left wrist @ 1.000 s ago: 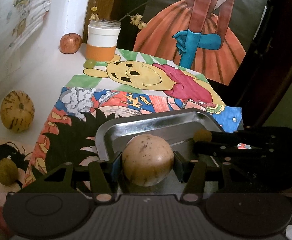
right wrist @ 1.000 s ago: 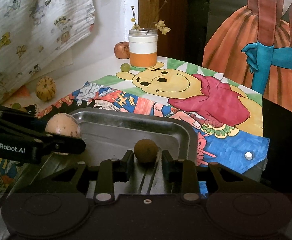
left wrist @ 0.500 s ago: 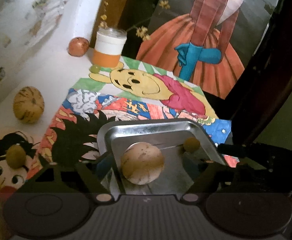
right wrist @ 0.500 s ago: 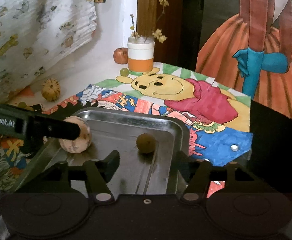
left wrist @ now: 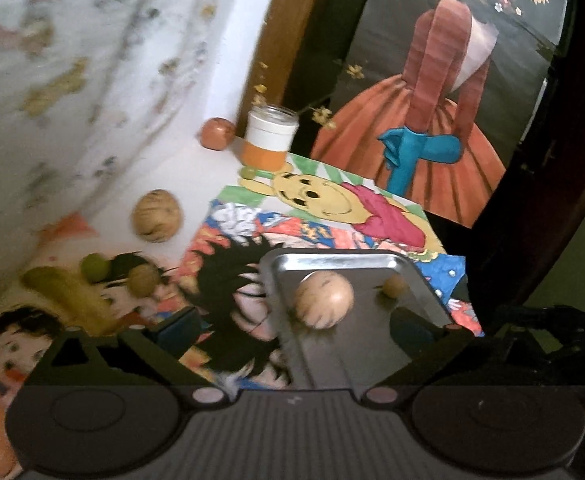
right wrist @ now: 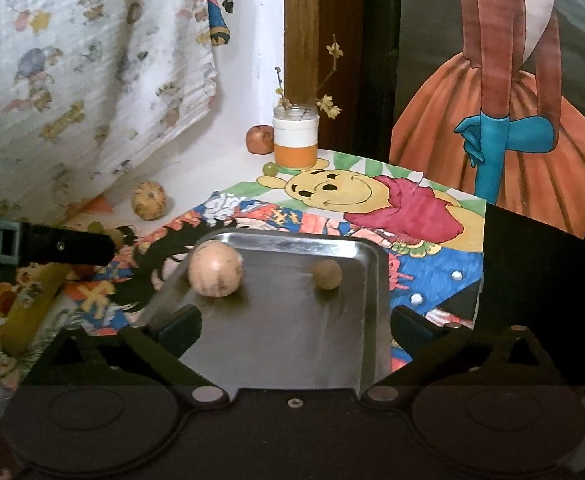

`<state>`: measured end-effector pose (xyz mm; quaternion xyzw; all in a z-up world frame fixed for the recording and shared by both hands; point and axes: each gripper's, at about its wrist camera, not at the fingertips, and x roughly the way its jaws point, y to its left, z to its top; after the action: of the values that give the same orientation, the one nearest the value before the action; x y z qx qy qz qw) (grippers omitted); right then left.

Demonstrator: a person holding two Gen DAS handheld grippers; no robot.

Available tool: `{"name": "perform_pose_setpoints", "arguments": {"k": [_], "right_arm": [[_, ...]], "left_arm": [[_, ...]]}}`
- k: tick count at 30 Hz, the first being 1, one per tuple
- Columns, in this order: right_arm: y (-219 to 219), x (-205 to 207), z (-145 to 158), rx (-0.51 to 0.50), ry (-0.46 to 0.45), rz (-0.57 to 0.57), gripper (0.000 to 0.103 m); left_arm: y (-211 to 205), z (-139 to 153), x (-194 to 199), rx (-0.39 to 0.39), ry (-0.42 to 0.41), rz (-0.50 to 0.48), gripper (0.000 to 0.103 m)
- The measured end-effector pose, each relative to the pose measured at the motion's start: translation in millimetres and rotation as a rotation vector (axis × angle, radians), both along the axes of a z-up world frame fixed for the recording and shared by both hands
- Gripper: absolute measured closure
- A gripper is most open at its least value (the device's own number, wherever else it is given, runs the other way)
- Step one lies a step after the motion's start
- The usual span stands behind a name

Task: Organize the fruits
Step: 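Move both tools back from the tray toward the banana and tomatoes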

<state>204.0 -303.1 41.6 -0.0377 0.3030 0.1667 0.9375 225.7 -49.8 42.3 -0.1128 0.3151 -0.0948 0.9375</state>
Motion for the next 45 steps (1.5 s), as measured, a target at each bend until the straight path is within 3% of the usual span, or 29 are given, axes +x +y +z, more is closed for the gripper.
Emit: {"name": "perform_pose_setpoints", "arguments": {"k": [11,24,36,41,45], "right_arm": [[15.6,-62.1,4.7,-0.001,0.028,0.012,0.001],[46.6,-121.0,-14.4,-0.041,0.171,0.080,0.001],[77.9,-126.0,-24.1,-0.114,0.208,0.186,0.001],[86.3,-113.9,-18.3,-0.128,0.178,0.215,0.001],[95.6,-97.4,-6.7,-0.193,0.120,0.291,0.001]], "left_arm": [[30.4,2.9,-71.4,0.037,0.015,0.033,0.000],[59.7,-14.5,-130.1,0.136,0.113,0.072,0.000],[97.1,-30.6,-148.1,0.214,0.165,0.153,0.000],[106.2,-31.7,-146.2,0.272,0.141,0.161,0.000],[109.0,-30.7,-138.8,0.318,0.115,0.144,0.000]]}}
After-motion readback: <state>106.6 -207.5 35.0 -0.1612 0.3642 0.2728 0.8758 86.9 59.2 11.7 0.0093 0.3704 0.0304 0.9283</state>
